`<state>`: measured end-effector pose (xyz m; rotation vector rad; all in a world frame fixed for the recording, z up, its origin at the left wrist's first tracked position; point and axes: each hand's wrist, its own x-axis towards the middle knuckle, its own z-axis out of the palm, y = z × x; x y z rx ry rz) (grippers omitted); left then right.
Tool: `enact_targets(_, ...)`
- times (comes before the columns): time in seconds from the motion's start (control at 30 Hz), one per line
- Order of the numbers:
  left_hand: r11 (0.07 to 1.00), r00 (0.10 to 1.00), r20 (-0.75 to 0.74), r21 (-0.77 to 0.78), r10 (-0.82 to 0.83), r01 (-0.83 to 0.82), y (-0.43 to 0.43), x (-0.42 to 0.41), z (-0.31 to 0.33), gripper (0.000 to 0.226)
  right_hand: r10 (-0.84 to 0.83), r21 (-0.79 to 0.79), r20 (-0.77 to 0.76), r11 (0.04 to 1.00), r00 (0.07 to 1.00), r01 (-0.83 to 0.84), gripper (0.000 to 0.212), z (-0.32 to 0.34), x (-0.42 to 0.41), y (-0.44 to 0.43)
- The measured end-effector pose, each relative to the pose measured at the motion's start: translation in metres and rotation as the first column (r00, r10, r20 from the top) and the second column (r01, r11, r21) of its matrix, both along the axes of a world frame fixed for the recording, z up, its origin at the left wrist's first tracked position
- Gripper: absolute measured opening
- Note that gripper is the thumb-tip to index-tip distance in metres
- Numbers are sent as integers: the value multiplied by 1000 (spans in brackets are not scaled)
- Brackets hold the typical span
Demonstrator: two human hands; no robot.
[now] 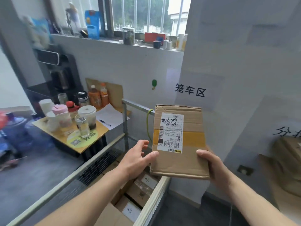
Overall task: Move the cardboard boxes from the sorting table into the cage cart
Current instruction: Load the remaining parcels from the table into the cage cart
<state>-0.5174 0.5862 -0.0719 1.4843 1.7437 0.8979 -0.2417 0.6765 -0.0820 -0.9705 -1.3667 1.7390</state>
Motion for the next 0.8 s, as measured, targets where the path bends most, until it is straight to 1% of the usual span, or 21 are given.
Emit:
enact_targets(0.13,993,993,24,7,114,-114,2,-24,-2,86,110,30,-13,994,994,-109,82,0,-35,31)
enact_targets(0.2,983,983,28,5,184,-184,4,-33,-4,77,177,34,-20,984,984,-176,83,0,-52,45)
enact_targets(0.27,965,965,-2,0,262,-262,6,-40,-5,68,242,21,-39,970,969,-242,85,-2,-66,60)
enact_targets(0.37,935,930,-100,7,354,-355,9,-48,-8,68,322,11,-40,947,946,-322,84,-3,-87,81)
enact_targets(0.5,884,867,-189,20,461,-466,15,-53,-16,57,442,-6,-42,897,896,-443,89,-7,-109,104)
enact_targets(0.57,861,841,-199,23,502,-508,15,-52,-19,55,480,-20,-54,876,876,-482,85,-13,-118,115)
enact_targets(0.67,828,808,-208,16,552,-561,10,-52,-25,56,548,-39,-45,835,835,-549,90,-25,-131,127)
enact_targets(0.8,793,776,-209,-2,595,-609,-2,-58,-37,56,600,-93,-53,793,798,-603,87,-46,-155,132)
